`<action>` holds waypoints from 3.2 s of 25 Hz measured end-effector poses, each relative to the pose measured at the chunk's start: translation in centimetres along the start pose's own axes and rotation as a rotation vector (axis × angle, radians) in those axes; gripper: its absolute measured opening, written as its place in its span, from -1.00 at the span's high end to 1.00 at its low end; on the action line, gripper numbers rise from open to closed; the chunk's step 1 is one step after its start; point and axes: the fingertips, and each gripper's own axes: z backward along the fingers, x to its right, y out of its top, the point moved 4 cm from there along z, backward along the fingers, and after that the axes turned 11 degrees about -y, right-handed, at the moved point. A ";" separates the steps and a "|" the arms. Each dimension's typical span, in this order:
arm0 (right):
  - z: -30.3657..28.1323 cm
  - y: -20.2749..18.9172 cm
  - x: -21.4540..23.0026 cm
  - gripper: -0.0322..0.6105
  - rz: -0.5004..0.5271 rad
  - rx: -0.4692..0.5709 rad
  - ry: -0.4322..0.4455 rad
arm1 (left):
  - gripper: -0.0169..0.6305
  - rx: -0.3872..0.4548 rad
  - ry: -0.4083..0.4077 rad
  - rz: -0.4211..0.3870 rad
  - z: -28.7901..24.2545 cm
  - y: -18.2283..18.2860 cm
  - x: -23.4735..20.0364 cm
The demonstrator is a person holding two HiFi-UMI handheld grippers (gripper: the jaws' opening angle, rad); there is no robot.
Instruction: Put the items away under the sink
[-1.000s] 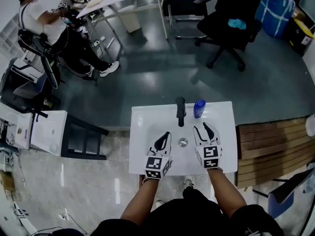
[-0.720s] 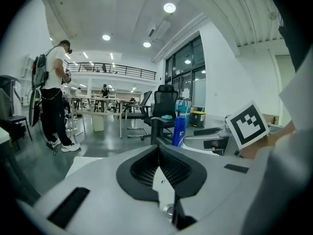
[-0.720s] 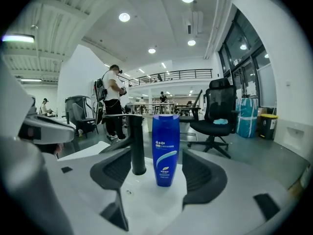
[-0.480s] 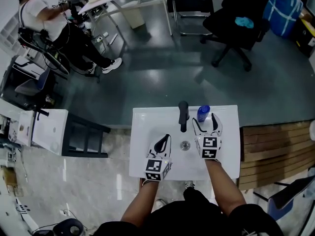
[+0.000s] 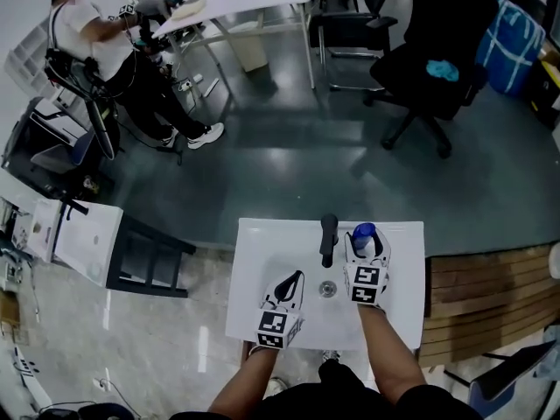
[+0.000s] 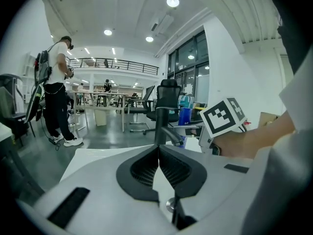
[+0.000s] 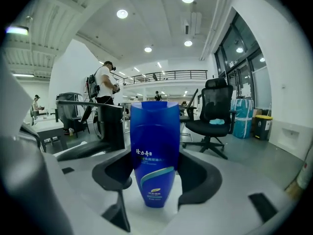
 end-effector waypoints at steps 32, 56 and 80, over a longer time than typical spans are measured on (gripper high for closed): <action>10.8 3.6 -0.1 0.03 0.024 0.164 -0.083 | 0.88 0.078 -0.028 -0.025 9.9 -0.9 2.0; 39.5 -2.6 -8.0 0.02 -0.032 0.191 -0.187 | 0.88 0.137 -0.150 -0.166 31.1 -6.3 8.5; 41.4 -5.8 -9.3 0.02 0.012 0.174 -0.085 | 0.88 0.124 -0.095 -0.097 28.8 -9.3 11.0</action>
